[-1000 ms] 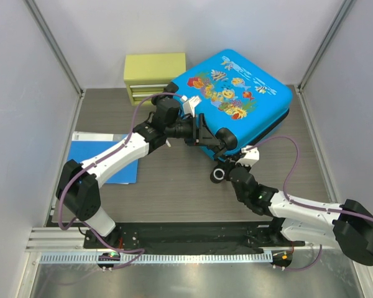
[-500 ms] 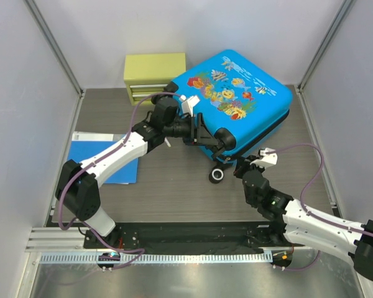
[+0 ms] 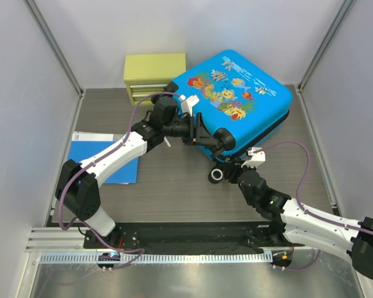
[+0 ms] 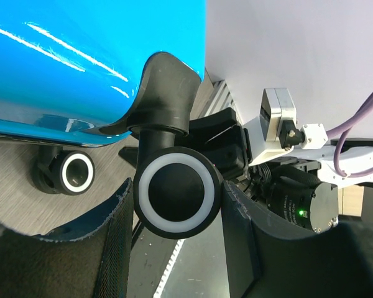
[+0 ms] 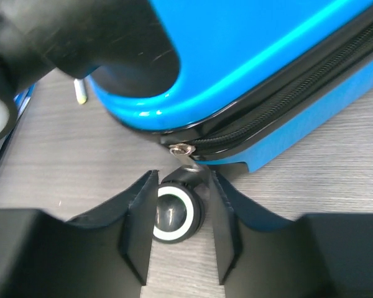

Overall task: Pack the luggage
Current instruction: Zip the luggage at the center of the board.

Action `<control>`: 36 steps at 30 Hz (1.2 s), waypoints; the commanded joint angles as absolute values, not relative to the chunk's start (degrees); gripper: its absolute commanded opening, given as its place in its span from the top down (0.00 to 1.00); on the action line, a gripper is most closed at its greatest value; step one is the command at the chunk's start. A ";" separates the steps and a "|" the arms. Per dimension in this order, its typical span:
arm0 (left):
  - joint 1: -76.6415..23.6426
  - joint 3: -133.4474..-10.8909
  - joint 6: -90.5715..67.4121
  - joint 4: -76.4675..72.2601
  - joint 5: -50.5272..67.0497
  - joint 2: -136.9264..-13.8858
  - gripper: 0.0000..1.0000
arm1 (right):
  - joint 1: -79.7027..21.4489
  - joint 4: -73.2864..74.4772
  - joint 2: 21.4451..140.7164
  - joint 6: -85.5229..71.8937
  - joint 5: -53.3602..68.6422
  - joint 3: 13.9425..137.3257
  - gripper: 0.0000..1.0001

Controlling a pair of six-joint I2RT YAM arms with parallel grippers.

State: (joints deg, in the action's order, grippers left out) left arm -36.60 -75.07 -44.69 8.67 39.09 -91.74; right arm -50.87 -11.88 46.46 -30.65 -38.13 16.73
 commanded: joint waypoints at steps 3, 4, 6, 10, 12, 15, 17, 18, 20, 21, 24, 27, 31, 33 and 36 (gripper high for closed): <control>-30.76 -78.13 -40.34 0.70 31.55 -90.35 1.00 | -50.89 -10.64 44.56 -29.88 -33.75 19.51 0.50; -30.76 -78.40 -40.17 0.70 31.55 -90.26 1.00 | -50.89 -10.55 45.26 -30.14 -34.10 19.69 0.50; -30.76 -78.40 -39.99 0.70 31.73 -90.09 1.00 | -50.89 -11.42 47.53 -29.88 -34.54 19.86 0.48; -30.76 -77.96 -39.55 0.62 31.55 -89.47 1.00 | -50.89 -13.44 52.29 -30.58 -35.33 20.30 0.47; -30.76 -77.87 -38.94 0.70 31.20 -89.03 1.00 | -50.89 -14.06 54.39 -31.63 -36.91 20.65 0.47; -30.76 -77.70 -38.32 0.88 31.02 -88.68 1.00 | -51.24 -16.33 55.19 -31.99 -39.10 20.31 0.46; -30.76 -77.52 -38.58 0.88 31.38 -88.68 1.00 | -51.33 -18.19 55.11 -31.55 -39.55 19.60 0.46; -30.76 -77.43 -38.67 0.70 31.46 -88.68 1.00 | -51.33 -19.06 55.19 -31.38 -40.07 19.60 0.46; -30.76 -76.99 -38.85 0.44 31.73 -88.42 1.00 | -51.42 -20.55 55.37 -30.94 -41.22 19.60 0.46; -30.76 -76.64 -38.93 0.35 31.64 -88.24 1.00 | -51.42 -21.44 55.37 -30.59 -41.13 19.51 0.46; -30.76 -76.38 -38.94 0.35 31.64 -87.98 1.00 | -51.42 -22.94 56.16 -30.06 -41.31 20.21 0.46; -30.76 -76.03 -39.02 0.44 31.82 -87.89 1.00 | -51.59 -24.17 58.09 -30.06 -41.83 20.92 0.46; -30.76 -75.76 -39.02 0.35 31.82 -87.63 1.00 | -52.20 -24.17 60.29 -30.85 -43.24 21.97 0.48; -30.76 -75.76 -39.02 0.35 31.82 -87.54 1.00 | -52.64 -24.87 61.17 -31.29 -44.56 22.06 0.50; -30.76 -75.59 -39.02 0.35 31.82 -87.28 1.00 | -53.79 -25.49 61.78 -31.73 -47.89 22.15 0.58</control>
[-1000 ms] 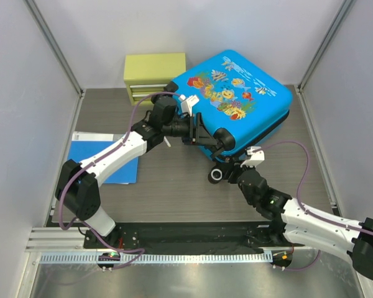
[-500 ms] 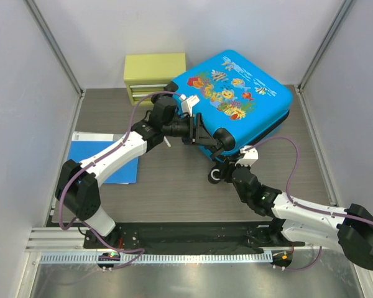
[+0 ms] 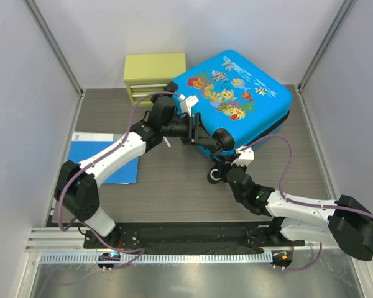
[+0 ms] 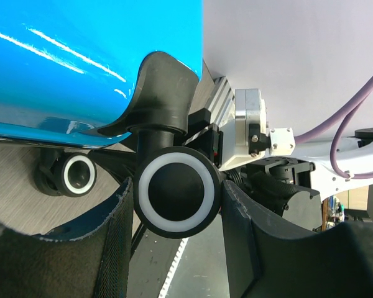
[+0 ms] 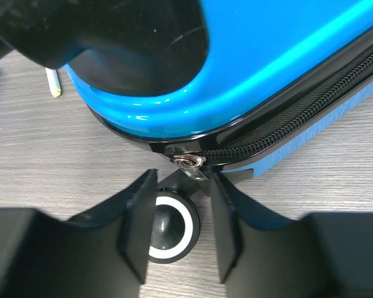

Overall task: Pack the luggage
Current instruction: Zip the luggage at the center of the board.

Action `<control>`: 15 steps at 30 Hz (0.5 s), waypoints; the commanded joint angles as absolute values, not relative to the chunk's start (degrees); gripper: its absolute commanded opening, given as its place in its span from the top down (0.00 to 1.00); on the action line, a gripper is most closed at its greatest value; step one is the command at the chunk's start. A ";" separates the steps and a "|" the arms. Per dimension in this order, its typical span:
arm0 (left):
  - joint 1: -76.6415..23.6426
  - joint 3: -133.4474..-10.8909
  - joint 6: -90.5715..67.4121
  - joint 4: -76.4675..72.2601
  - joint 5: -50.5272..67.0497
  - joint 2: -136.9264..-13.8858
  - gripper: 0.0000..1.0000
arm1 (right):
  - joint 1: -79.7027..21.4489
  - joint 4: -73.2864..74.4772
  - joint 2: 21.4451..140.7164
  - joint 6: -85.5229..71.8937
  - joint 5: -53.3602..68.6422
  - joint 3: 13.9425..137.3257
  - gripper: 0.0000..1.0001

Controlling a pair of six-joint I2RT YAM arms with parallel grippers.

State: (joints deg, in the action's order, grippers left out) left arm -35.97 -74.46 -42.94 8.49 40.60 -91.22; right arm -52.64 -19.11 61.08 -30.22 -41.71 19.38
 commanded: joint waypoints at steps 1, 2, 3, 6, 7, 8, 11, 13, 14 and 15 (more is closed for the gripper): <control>-30.76 -75.50 -38.94 0.35 31.82 -87.19 1.00 | -54.22 -25.75 61.87 -31.82 -48.25 22.15 0.62; -30.76 -75.50 -39.02 0.26 31.82 -87.19 1.00 | -54.58 -26.10 61.96 -31.90 -48.95 22.15 0.65; -30.76 -75.41 -39.02 0.44 31.90 -87.10 1.00 | -54.67 -26.19 62.22 -32.25 -50.35 22.24 0.68; -30.76 -75.15 -39.02 -0.97 31.91 -86.92 1.00 | -55.37 -26.37 62.75 -33.13 -52.37 22.32 0.80; -30.76 -75.06 -38.94 -0.97 31.90 -86.92 1.00 | -55.55 -26.37 63.01 -33.40 -52.99 22.41 0.85; -30.76 -74.97 -38.85 -1.05 31.90 -86.75 1.00 | -55.72 -26.28 63.10 -33.57 -53.17 22.41 0.88; -30.76 -74.80 -38.67 -1.05 31.64 -86.75 1.00 | -56.16 -26.19 63.54 -34.28 -54.23 22.41 0.95; -30.76 -74.71 -38.58 -1.05 31.55 -86.57 1.00 | -56.42 -26.02 63.54 -34.19 -54.84 22.50 0.99; -30.76 -74.71 -38.50 -1.05 31.47 -86.66 1.00 | -56.51 -25.41 63.37 -34.19 -55.19 22.59 0.99; -30.76 -74.62 -38.41 -0.97 31.46 -86.57 1.00 | -57.12 -24.88 63.11 -34.10 -55.54 22.76 0.99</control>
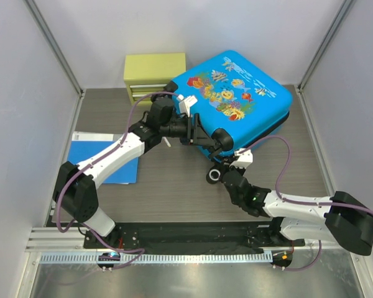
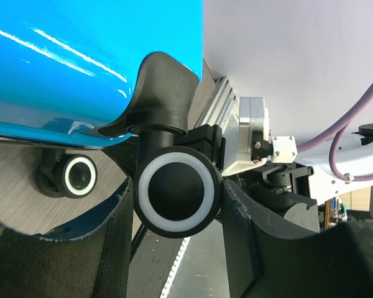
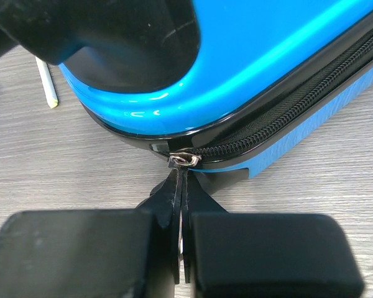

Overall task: Pack the luggage
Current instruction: Zip the luggage at the center of the board.

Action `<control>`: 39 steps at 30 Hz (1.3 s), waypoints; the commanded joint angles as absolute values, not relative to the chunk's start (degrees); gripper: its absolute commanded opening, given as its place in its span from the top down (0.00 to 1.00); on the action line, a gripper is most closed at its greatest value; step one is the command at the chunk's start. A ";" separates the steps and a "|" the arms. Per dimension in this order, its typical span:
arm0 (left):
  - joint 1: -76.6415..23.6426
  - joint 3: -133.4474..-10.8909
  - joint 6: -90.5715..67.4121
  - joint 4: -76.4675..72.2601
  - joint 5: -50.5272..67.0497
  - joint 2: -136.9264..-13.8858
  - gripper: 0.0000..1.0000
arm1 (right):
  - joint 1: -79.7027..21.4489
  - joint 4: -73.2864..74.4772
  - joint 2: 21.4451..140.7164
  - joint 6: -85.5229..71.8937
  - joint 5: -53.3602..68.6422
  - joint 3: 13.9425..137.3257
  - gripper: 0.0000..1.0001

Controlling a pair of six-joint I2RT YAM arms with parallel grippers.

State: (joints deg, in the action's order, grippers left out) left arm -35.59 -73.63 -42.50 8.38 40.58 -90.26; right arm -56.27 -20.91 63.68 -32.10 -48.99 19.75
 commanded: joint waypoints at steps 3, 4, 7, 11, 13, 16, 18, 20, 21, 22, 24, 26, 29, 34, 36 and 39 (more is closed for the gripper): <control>-30.59 -74.53 -38.32 -0.88 31.11 -86.40 1.00 | -58.44 -22.68 61.27 -34.28 -58.09 22.76 0.99; -30.50 -74.44 -38.32 -0.88 31.11 -86.40 1.00 | -58.62 -22.33 60.65 -34.28 -58.53 22.33 0.99; -30.23 -74.36 -38.50 -0.88 31.11 -86.48 1.00 | -58.89 -20.48 57.58 -35.33 -59.41 20.93 0.99; -29.88 -74.27 -38.58 -0.88 31.20 -86.40 1.00 | -58.80 -18.99 54.32 -36.56 -61.17 18.46 0.99; -29.79 -74.18 -38.58 -0.88 31.20 -86.48 1.00 | -58.80 -18.63 53.26 -36.56 -61.61 17.84 0.99; -29.79 -74.09 -38.50 -1.23 31.64 -86.66 1.00 | -58.80 -18.37 52.30 -35.60 -60.65 17.84 0.99; -29.79 -73.74 -37.62 -1.67 31.99 -86.75 1.00 | -58.71 -17.58 51.42 -33.94 -59.42 18.37 0.97; -29.79 -73.48 -36.92 -1.50 31.29 -86.75 1.00 | -58.80 -15.83 50.01 -30.25 -55.83 19.59 0.88; -29.79 -73.56 -36.39 -1.41 31.29 -86.75 1.00 | -58.89 -14.52 49.66 -29.80 -54.59 20.12 0.77; -29.79 -73.56 -36.39 -1.32 31.20 -86.75 1.00 | -58.80 -12.94 49.31 -29.71 -52.49 21.43 0.72; -29.79 -73.65 -36.30 -1.32 31.29 -86.75 1.00 | -58.80 -9.33 48.69 -29.79 -50.46 22.41 0.59; -29.79 -73.65 -36.30 -1.23 31.29 -86.84 1.00 | -58.80 -7.57 48.34 -31.01 -48.00 23.11 0.53; -29.71 -73.74 -36.04 -1.06 31.20 -86.57 1.00 | -58.80 -6.60 49.13 -32.16 -47.11 24.25 0.45; -29.62 -73.57 -35.77 -0.79 31.11 -86.31 1.00 | -58.80 -5.89 55.97 -33.75 -49.21 27.07 0.41; -29.62 -73.57 -35.77 -0.79 31.11 -86.40 1.00 | -58.80 -6.15 57.74 -34.80 -50.70 27.68 0.41; -29.44 -73.57 -35.95 -0.79 31.20 -86.48 1.00 | -58.80 -6.85 60.46 -35.94 -53.25 28.30 0.42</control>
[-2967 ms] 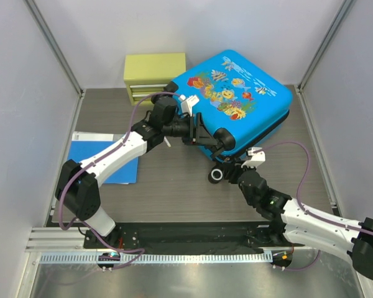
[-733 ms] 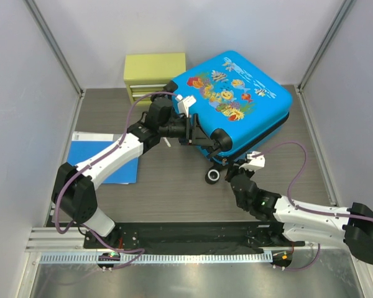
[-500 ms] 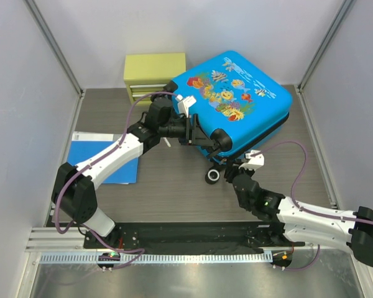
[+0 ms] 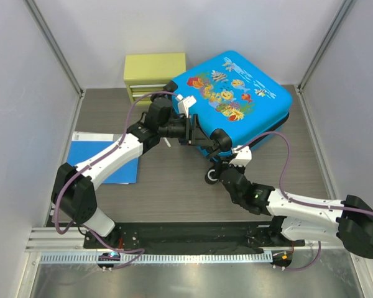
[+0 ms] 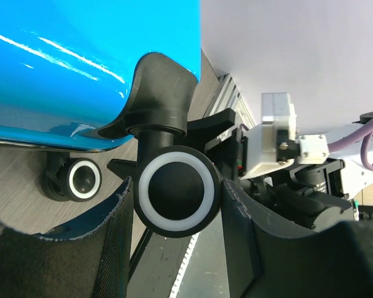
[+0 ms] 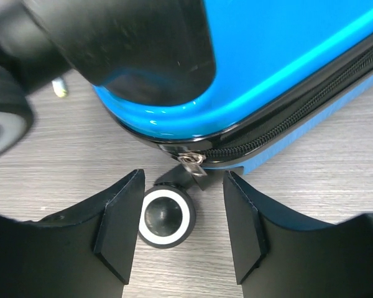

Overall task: Pack the luggage
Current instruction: Zip the luggage at the center of the board.

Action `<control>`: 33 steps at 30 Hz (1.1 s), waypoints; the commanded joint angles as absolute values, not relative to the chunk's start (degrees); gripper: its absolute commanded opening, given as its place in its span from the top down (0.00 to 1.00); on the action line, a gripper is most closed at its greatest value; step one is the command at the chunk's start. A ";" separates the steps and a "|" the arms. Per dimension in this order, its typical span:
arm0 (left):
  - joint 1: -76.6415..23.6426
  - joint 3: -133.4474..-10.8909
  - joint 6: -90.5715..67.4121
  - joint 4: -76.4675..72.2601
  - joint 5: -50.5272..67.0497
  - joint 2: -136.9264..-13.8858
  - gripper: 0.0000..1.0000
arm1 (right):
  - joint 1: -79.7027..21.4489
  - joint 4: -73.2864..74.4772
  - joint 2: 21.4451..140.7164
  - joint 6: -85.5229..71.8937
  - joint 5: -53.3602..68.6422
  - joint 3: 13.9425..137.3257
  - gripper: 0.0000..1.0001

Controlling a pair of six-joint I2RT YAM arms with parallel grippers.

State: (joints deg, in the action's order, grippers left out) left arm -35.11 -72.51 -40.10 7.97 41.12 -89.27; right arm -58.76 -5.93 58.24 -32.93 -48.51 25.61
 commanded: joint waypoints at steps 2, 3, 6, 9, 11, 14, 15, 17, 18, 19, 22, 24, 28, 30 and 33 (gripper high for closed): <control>-29.27 -73.57 -36.12 -0.79 31.46 -86.40 1.00 | -58.80 -7.99 61.17 -36.39 -54.49 28.21 0.43; -29.18 -73.65 -36.21 -0.79 31.46 -86.31 1.00 | -58.80 -8.61 61.26 -36.30 -55.01 27.86 0.44; -28.83 -73.48 -36.47 -1.05 31.73 -86.31 1.00 | -58.80 -10.28 61.26 -36.30 -57.04 27.69 0.46; -28.57 -73.39 -36.74 -1.14 31.64 -86.22 1.00 | -58.71 -10.90 60.56 -36.04 -58.97 27.34 0.50; -28.30 -73.30 -36.91 -1.32 31.82 -86.13 1.00 | -58.80 -12.04 59.77 -35.43 -59.33 26.90 0.51; -28.13 -73.21 -37.09 -1.58 31.90 -86.13 1.00 | -58.80 -12.48 59.85 -34.90 -60.38 26.54 0.54; -28.04 -73.13 -37.09 -1.58 31.99 -86.05 1.00 | -58.80 -12.65 60.20 -34.89 -60.55 26.37 0.54; -28.04 -73.04 -37.18 -1.67 31.90 -86.13 1.00 | -58.80 -13.09 60.55 -34.72 -61.08 26.11 0.57; -27.95 -73.04 -37.09 -1.67 31.90 -86.22 1.00 | -58.89 -13.44 60.99 -34.72 -61.34 25.93 0.57; -28.04 -73.04 -37.18 -1.67 31.90 -86.13 1.00 | -58.80 -13.36 61.08 -34.80 -61.61 25.84 0.58; -27.86 -72.95 -37.18 -1.76 31.90 -86.13 1.00 | -58.80 -13.18 61.35 -34.81 -62.66 25.58 0.59; -27.77 -72.86 -37.18 -1.76 31.99 -86.13 1.00 | -58.62 -13.18 61.35 -34.54 -63.28 25.31 0.59; -27.51 -72.51 -37.26 -1.93 31.91 -85.96 1.00 | -57.83 -13.10 60.74 -34.19 -63.98 24.61 0.60; -27.25 -72.42 -37.35 -2.02 31.99 -86.04 1.00 | -57.04 -13.10 60.38 -33.84 -63.99 24.26 0.60; -27.16 -72.42 -37.70 -2.28 32.34 -86.31 1.00 | -56.52 -13.01 59.68 -32.79 -63.98 24.26 0.60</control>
State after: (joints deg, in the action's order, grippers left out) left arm -26.50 -71.96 -38.50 1.41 33.34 -88.47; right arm -58.72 -9.98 61.08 -33.74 -56.73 24.64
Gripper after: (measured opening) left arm 0.004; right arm 0.405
